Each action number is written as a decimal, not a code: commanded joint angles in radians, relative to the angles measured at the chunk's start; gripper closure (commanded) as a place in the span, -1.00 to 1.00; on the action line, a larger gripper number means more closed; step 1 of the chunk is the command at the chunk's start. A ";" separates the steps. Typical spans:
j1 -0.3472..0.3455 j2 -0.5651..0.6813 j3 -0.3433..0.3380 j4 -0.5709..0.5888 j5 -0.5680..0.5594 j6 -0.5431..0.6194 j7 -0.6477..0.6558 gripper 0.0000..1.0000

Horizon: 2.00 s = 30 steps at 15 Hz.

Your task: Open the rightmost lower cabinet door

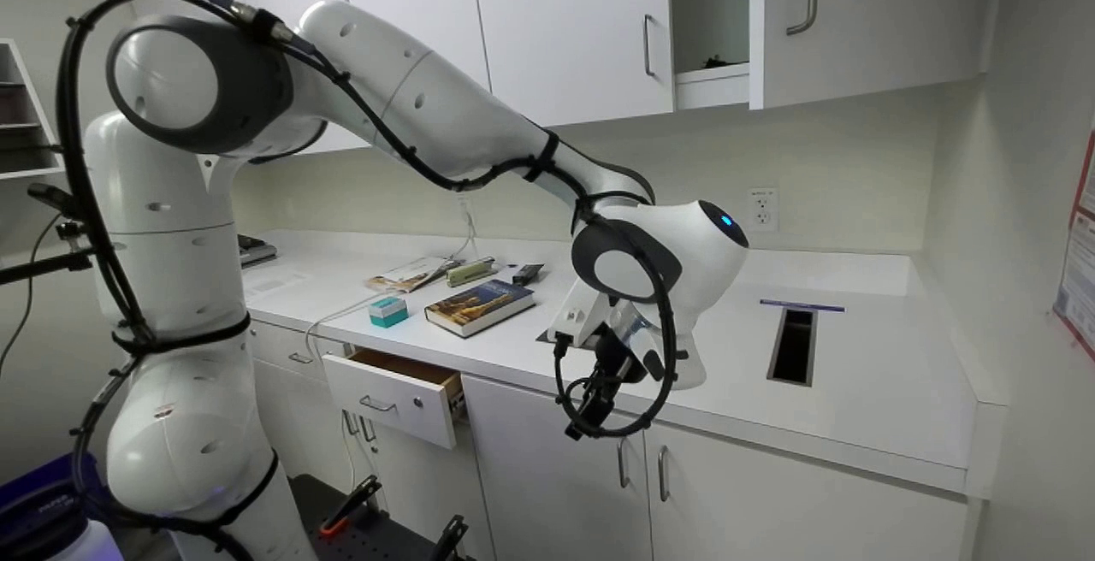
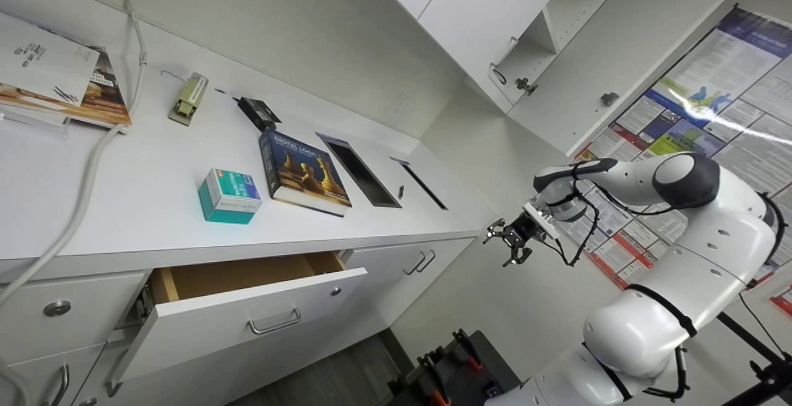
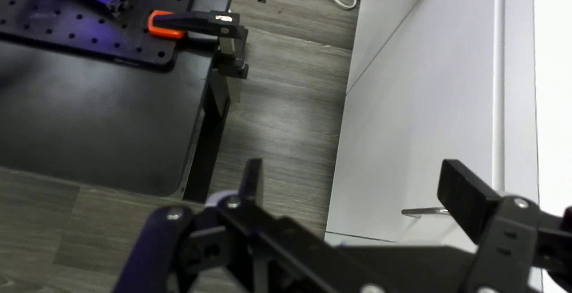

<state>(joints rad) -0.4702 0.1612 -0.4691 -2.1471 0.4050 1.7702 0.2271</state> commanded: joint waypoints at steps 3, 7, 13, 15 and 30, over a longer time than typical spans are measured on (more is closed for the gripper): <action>-0.043 0.050 -0.003 -0.050 0.238 0.028 0.075 -1.00; -0.042 0.074 -0.008 -0.046 0.261 -0.001 0.054 -1.00; -0.058 0.071 -0.024 -0.074 0.404 0.035 0.132 -1.00; -0.056 0.071 -0.037 -0.100 0.463 0.081 0.172 -1.00; -0.055 0.090 -0.053 -0.266 0.826 0.197 0.198 -1.00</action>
<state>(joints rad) -0.5280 0.2478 -0.5134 -2.4128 1.1644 1.9366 0.4192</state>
